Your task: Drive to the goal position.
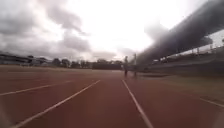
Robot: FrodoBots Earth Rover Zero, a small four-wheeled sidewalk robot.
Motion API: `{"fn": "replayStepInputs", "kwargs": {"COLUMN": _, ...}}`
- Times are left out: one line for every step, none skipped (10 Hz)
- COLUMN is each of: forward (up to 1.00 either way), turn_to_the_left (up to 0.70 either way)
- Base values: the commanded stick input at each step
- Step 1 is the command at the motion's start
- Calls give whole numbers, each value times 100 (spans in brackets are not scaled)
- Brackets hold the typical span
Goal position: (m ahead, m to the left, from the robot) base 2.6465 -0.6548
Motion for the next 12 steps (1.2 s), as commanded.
{"fn": "replayStepInputs", "kwargs": {"forward": 85, "turn_to_the_left": 0}}
{"fn": "replayStepInputs", "kwargs": {"forward": 85, "turn_to_the_left": 0}}
{"fn": "replayStepInputs", "kwargs": {"forward": 85, "turn_to_the_left": 0}}
{"fn": "replayStepInputs", "kwargs": {"forward": 85, "turn_to_the_left": 0}}
{"fn": "replayStepInputs", "kwargs": {"forward": 85, "turn_to_the_left": 0}}
{"fn": "replayStepInputs", "kwargs": {"forward": 85, "turn_to_the_left": 0}}
{"fn": "replayStepInputs", "kwargs": {"forward": 85, "turn_to_the_left": -15}}
{"fn": "replayStepInputs", "kwargs": {"forward": 85, "turn_to_the_left": -33}}
{"fn": "replayStepInputs", "kwargs": {"forward": 85, "turn_to_the_left": -31}}
{"fn": "replayStepInputs", "kwargs": {"forward": 85, "turn_to_the_left": -27}}
{"fn": "replayStepInputs", "kwargs": {"forward": 85, "turn_to_the_left": -10}}
{"fn": "replayStepInputs", "kwargs": {"forward": 85, "turn_to_the_left": 0}}
